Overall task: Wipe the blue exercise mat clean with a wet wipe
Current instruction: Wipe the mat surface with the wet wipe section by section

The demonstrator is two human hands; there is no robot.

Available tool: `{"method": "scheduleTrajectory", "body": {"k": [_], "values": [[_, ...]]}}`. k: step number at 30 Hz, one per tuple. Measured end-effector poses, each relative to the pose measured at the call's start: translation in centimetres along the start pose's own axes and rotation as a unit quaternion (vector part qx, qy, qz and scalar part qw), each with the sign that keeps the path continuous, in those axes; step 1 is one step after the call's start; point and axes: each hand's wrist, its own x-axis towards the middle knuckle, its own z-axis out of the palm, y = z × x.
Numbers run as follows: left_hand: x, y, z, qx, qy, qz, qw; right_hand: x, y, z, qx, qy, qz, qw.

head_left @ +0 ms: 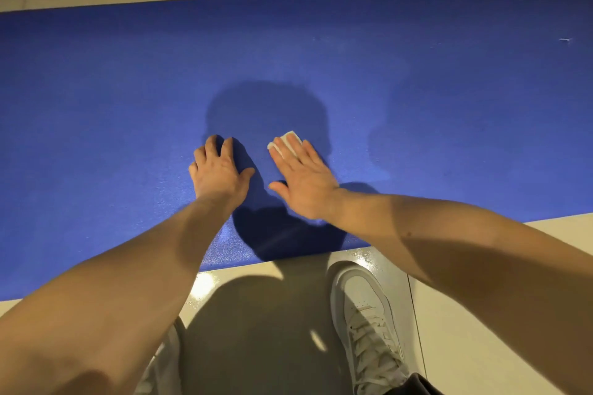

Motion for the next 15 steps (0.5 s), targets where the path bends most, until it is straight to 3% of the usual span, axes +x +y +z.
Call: {"method": "scheduleTrajectory", "body": {"k": [2,4,8,10,15], "values": [[0.5,-0.1,-0.1,0.005,-0.017,-0.004,1.000,0.4,3.0,-0.5,0.004,0.004,0.039,0.999],[0.7,-0.2,-0.2,0.014,-0.031,-0.006,0.999,0.6,5.7,-1.4,0.028,0.012,0.142,0.989],[0.8,-0.3,-0.4,0.030,-0.037,-0.006,0.999,2.2,4.2,-2.5,0.053,0.029,0.289,0.956],[1.0,-0.3,-0.4,0.021,-0.025,-0.007,0.999,3.2,1.2,-2.4,0.068,0.034,0.249,0.966],[2.1,-0.7,-0.7,-0.001,0.008,-0.001,1.000,3.5,-2.6,-1.4,0.018,-0.018,0.036,0.999]]}}
